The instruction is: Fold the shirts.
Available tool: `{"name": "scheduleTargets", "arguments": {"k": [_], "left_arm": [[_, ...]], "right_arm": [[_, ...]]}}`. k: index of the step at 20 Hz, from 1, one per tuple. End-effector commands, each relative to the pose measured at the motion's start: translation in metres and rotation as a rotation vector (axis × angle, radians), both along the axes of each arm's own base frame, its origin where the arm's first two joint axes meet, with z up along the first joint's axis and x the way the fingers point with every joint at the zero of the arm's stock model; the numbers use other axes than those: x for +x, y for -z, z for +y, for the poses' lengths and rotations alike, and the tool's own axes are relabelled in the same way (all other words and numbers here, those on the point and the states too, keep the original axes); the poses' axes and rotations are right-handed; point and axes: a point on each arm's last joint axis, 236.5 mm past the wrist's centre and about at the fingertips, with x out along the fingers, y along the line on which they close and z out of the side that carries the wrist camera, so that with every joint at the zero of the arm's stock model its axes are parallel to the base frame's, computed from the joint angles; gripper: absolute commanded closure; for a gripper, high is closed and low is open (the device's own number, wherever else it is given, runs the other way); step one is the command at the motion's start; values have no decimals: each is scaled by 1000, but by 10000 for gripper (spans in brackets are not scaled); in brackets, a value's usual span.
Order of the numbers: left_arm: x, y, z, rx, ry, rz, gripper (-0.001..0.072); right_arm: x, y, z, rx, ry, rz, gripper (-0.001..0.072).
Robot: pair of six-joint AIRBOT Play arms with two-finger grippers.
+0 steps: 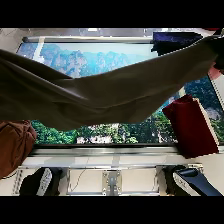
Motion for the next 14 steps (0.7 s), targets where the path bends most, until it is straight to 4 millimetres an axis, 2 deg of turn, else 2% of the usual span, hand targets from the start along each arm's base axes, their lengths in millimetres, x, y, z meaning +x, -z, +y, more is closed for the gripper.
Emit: {"name": "scheduleTargets", "arguments": {"k": [1, 3, 4, 6, 7, 9, 11, 12, 14], "left_arm": [[16, 50, 23, -66, -100, 213, 694], [43, 121, 28, -154, -79, 428, 694], [54, 164, 29, -199, -69, 553, 694], [75, 241, 29, -241, -36, 738, 694], [92, 276, 29, -235, -13, 777, 694], [134, 333, 36, -223, -21, 805, 694], [172, 387, 42, -249, -65, 844, 694], [187, 412, 44, -259, -90, 858, 694], [214, 451, 46, -306, -128, 876, 694]], "right_arm": [[15, 41, -31, -93, 125, 138, 698], [46, 107, -45, -183, 178, 342, 697], [61, 141, -47, -214, 186, 436, 697], [93, 211, -44, -254, 182, 609, 697], [111, 247, -42, -266, 182, 678, 697], [148, 314, -38, -276, 192, 768, 697], [184, 369, -32, -237, 232, 831, 697], [201, 392, -24, -205, 229, 838, 697], [235, 421, -7, -112, 229, 811, 696]]}}
